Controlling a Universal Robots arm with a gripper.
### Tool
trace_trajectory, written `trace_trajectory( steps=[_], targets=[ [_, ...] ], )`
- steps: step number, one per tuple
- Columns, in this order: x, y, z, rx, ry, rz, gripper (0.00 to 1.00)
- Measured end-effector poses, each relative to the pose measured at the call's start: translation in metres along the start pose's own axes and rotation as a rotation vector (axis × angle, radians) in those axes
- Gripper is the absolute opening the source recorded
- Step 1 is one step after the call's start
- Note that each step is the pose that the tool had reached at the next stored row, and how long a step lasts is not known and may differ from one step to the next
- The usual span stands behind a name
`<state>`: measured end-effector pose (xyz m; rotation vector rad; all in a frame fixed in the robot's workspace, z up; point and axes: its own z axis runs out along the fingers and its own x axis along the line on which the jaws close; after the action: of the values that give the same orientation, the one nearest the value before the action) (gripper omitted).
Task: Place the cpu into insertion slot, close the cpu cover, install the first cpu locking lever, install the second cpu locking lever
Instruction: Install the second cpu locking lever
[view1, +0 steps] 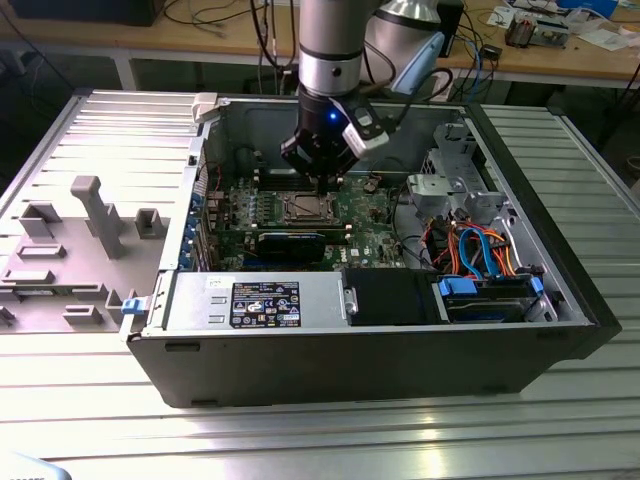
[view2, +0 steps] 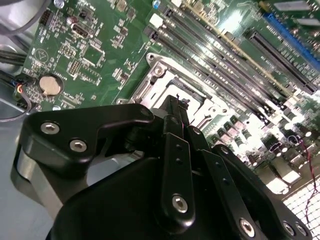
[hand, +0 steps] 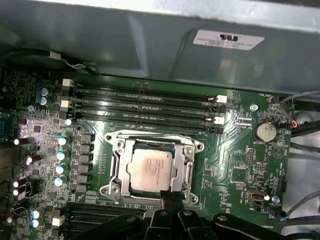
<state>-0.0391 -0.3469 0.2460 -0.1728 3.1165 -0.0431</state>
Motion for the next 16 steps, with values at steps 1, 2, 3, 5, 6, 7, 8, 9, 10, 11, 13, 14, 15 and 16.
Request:
trace_trajectory(
  steps=[1, 2, 3, 5, 6, 7, 8, 9, 10, 11, 13, 14, 15, 16],
  targets=[
    [0.0002, -0.0015, 0.0, -0.0012, -0.0002, 0.0, 0.11],
    [0.0004, -0.003, 0.0, -0.0023, -0.0002, 0.0, 0.11],
    [0.0006, -0.0054, 0.0001, -0.004, -0.0003, 0.0, 0.11],
    [0.0012, -0.0101, 0.0002, -0.0102, -0.0011, 0.0, 0.11],
    [0.0014, -0.0128, 0.0003, -0.0142, -0.0015, 0.0, 0.11],
    [0.0018, -0.0161, 0.0004, -0.0178, -0.0019, 0.0, 0.11],
    [0.0022, -0.0193, 0.0005, -0.0209, -0.0022, 0.0, 0.11],
    [0.0027, -0.0232, 0.0007, -0.025, -0.0027, 0.001, 0.11],
    [0.0032, -0.0273, 0.0008, -0.0298, -0.0032, 0.001, 0.11],
    [0.0042, -0.0342, 0.0012, -0.0447, -0.0049, 0.001, 0.11],
    [0.0063, -0.0422, 0.0026, -0.0763, -0.0084, 0.002, 0.11],
    [0.0077, -0.0452, 0.0036, -0.0844, -0.0093, 0.002, 0.11],
    [0.0086, -0.0469, 0.0041, -0.0886, -0.0097, 0.002, 0.11],
    [0.0103, -0.0489, 0.0052, -0.0946, -0.0105, 0.002, 0.11]
  ],
)
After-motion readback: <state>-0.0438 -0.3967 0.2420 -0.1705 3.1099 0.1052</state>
